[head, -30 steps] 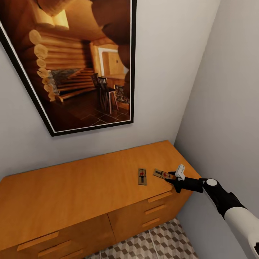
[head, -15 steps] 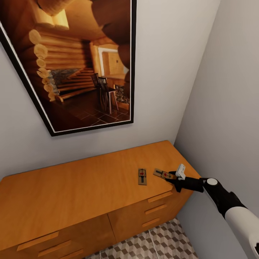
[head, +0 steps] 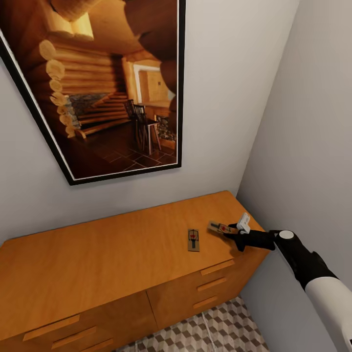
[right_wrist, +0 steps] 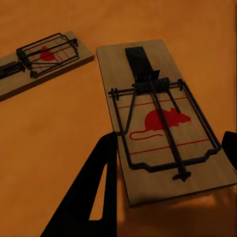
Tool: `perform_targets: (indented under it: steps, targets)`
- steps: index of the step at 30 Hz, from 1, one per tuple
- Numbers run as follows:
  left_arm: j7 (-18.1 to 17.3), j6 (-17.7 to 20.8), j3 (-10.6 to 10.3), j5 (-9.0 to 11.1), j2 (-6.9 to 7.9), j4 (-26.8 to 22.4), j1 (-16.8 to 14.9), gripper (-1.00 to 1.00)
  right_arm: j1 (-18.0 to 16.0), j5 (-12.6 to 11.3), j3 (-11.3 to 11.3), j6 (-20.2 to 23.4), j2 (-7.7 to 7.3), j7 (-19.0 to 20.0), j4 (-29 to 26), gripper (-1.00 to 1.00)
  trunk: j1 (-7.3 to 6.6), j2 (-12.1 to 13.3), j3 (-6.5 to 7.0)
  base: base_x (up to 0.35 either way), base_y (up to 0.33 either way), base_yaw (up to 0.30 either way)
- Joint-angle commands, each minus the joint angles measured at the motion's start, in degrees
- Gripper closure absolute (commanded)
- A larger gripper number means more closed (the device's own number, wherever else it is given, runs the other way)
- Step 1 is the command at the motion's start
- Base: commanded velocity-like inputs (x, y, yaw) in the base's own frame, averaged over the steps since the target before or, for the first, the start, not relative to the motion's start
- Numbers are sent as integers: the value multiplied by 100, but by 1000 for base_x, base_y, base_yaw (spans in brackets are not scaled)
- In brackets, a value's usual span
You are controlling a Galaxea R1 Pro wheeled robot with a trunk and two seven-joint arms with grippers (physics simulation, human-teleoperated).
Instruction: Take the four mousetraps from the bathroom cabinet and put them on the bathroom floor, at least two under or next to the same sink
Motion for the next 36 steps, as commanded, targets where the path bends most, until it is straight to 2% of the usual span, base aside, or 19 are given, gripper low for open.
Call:
perform_targets:
  steps: [1,9,19,28,36]
  targets:
    - [13,-34,-48,40,-5,12,-3,-100,-3,12,8,65,-3,4,-40,100,3,-8,-8,0,0,0]
    - [13,-35,-48,38,-7,-35,-3,-100,-3,16,1,297,-8,-1,-302,100,3,-8,-8,0,0,0]
    - [13,-36,-48,38,-7,-72,-3,-100,-3,14,-5,1250,-197,5,-1127,100,3,-8,-8,0,0,0]
    - [13,-37,-56,36,8,-70,-3,-100,-3,12,-1,1355,-217,7,-1208,100,3,-8,-8,-88,0,0]
    - [13,-380,-57,40,7,-63,-3,-100,-3,20,20,1360,-223,2,-1208,100,3,-8,-8,-306,0,0]
